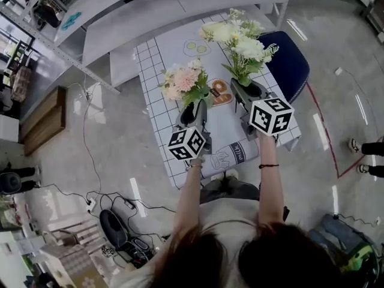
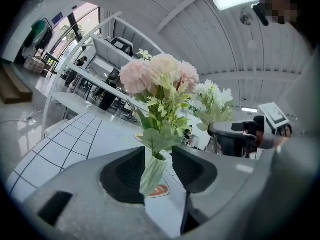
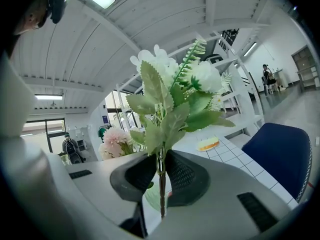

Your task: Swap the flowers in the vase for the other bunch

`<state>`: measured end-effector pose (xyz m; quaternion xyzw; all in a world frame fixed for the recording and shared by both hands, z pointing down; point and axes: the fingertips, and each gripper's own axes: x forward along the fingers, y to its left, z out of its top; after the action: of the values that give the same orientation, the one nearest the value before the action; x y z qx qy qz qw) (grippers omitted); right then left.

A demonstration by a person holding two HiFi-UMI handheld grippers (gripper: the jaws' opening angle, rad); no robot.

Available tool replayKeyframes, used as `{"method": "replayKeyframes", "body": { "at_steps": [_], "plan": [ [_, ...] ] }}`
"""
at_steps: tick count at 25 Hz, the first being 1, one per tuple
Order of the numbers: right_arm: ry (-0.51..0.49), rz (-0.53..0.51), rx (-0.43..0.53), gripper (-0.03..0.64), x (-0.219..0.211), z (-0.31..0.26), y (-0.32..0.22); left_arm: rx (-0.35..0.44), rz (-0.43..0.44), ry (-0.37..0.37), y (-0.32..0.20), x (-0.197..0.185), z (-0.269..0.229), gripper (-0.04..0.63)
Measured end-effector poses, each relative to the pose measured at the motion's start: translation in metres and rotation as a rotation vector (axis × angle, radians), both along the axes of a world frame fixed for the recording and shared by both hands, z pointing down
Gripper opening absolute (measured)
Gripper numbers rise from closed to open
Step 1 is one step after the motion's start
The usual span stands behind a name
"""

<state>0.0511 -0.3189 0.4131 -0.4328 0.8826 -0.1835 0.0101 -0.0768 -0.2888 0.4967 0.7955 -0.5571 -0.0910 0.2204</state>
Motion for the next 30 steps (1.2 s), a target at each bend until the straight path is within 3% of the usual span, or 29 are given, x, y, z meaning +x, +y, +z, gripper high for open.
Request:
{"method": "replayKeyframes", "body": {
  "at_steps": [17, 30],
  "plan": [
    [0.016, -0.088, 0.023, 0.055, 0.002, -0.002, -0.027, 0.021, -0.07, -0.027, -0.023, 0.004, 0.007, 0.238],
    [0.004, -0.088, 0.012, 0.056, 0.01, 0.005, -0.037, 0.033, -0.067, -0.01, -0.036, 0.009, 0.011, 0.239]
  ]
}}
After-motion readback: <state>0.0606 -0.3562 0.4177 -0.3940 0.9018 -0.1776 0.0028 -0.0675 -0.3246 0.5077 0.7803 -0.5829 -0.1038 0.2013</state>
